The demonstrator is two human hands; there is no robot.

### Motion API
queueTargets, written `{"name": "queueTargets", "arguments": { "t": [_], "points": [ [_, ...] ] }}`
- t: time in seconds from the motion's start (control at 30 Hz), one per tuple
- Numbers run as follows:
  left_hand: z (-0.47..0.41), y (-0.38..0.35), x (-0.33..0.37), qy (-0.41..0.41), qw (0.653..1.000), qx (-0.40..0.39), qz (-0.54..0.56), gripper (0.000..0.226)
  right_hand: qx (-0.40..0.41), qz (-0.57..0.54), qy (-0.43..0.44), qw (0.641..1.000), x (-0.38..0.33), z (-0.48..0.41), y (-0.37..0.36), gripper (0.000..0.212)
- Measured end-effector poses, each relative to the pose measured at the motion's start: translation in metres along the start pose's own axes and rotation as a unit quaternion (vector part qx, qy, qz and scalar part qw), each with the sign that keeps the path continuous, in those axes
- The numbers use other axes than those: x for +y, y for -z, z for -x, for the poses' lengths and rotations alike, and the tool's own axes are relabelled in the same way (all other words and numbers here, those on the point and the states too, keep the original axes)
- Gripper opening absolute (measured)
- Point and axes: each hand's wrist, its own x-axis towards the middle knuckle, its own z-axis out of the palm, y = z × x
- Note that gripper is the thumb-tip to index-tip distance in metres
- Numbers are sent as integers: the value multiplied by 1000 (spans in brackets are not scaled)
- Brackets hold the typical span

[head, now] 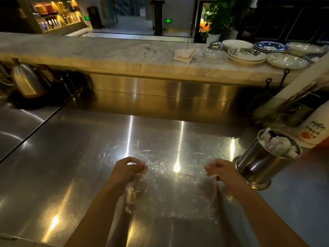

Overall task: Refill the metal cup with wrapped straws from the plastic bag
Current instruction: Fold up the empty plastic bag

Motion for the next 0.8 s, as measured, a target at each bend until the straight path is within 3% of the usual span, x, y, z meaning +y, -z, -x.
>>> {"name": "queueTargets", "arguments": {
  "t": [0.17,0.33,0.4,0.47,0.53,0.6,0.7,0.8],
  "points": [
    [0,-5,28,-77,996,-34,23,23,19,-17,42,999,-9,-1,12,6],
    [5,-8,60,-204,978,-8,-37,23,110,89,151,978,-26,-2,15,35],
    [6,-10,75,-249,966,-9,-74,19,137,211,210,945,-38,-2,15,45],
    [8,-13,91,-285,953,-17,-105,20,172,337,282,881,-53,-2,14,53],
    [10,-17,106,-331,931,-13,-150,24,191,396,330,836,-71,-2,13,62],
    [15,-22,121,-373,905,-16,-203,19,171,395,353,830,-89,0,12,69],
    [24,-33,137,-422,860,-68,-279,10,40,309,359,880,-110,4,8,66],
    [36,-47,146,-463,811,-109,-341,7,-68,285,329,898,-121,6,-1,38]
  ]
}}
